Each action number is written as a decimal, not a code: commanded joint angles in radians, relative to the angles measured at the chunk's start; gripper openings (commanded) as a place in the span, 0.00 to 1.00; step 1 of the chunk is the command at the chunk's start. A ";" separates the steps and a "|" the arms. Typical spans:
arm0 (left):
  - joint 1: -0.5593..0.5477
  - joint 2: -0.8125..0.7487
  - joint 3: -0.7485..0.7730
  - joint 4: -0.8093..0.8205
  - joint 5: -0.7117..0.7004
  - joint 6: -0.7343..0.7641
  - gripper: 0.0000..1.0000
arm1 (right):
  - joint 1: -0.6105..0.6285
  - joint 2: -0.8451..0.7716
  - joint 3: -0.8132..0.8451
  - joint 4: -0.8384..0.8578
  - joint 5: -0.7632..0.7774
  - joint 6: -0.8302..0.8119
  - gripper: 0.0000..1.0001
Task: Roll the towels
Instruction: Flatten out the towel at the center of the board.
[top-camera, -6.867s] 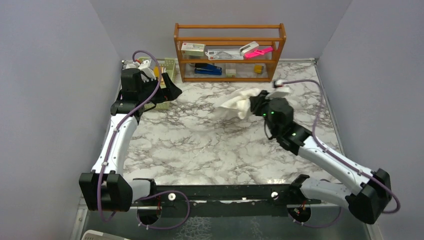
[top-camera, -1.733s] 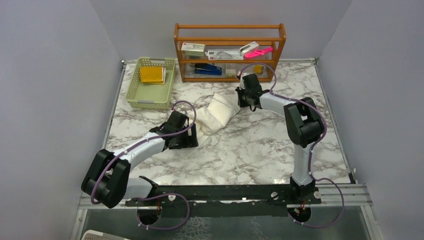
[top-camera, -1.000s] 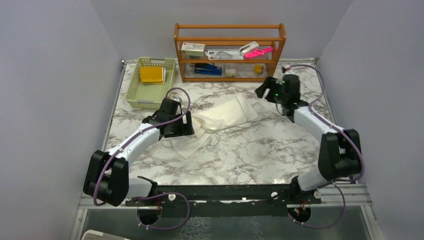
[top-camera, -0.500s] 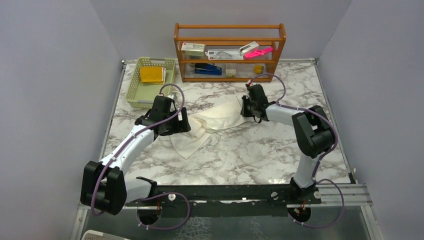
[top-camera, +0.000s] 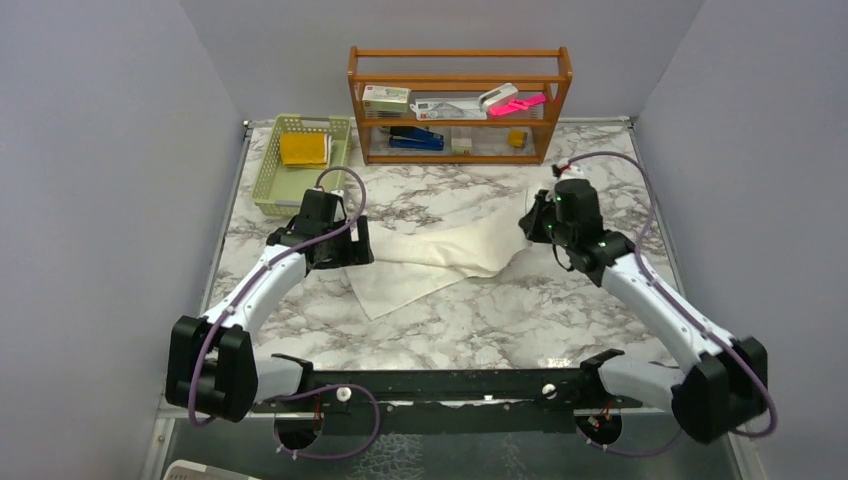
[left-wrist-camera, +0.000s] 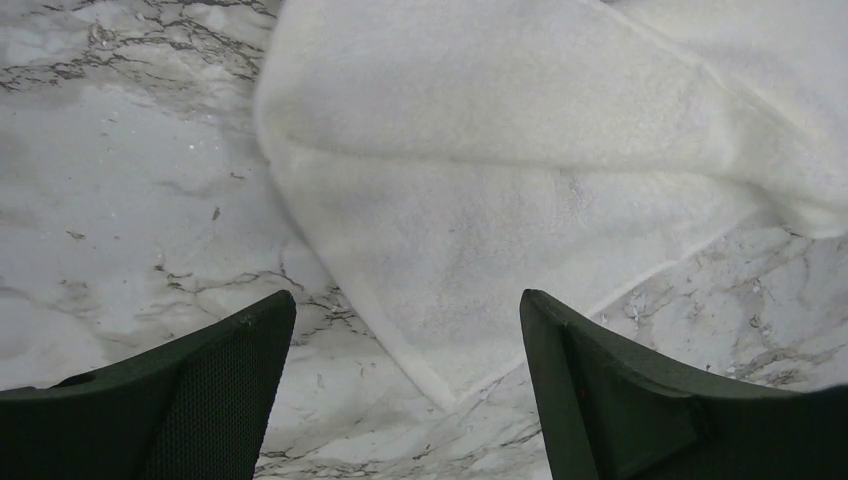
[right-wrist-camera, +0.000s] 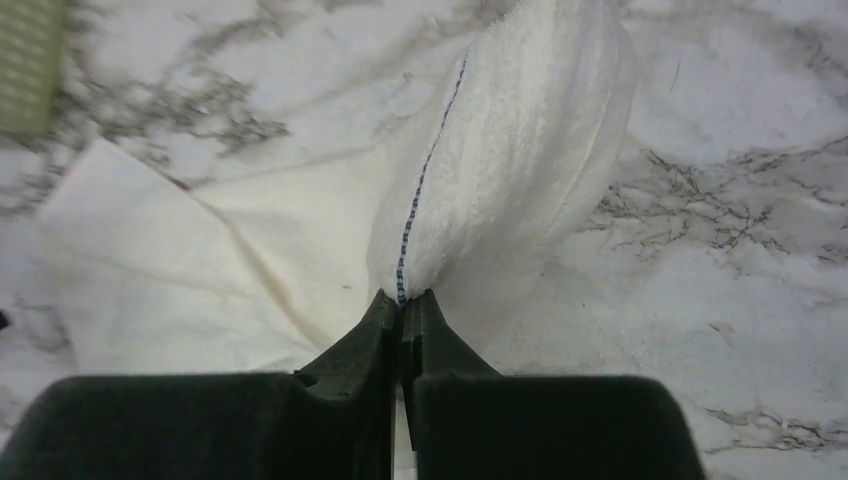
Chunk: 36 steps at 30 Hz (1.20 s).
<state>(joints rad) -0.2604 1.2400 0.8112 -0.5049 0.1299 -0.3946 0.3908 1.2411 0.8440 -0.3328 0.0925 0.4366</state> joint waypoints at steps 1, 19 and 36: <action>0.022 0.054 0.064 -0.016 -0.011 0.074 0.86 | 0.000 -0.113 0.021 -0.089 -0.010 0.052 0.16; 0.038 0.204 0.131 -0.013 -0.053 0.149 0.86 | -0.069 0.225 -0.009 -0.056 0.040 -0.032 1.00; 0.045 0.205 0.118 -0.009 -0.033 0.161 0.85 | -0.191 0.300 -0.060 0.058 -0.069 0.009 0.59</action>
<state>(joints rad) -0.2222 1.4479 0.9237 -0.5106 0.0868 -0.2508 0.2028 1.5166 0.7807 -0.3168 0.0616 0.4263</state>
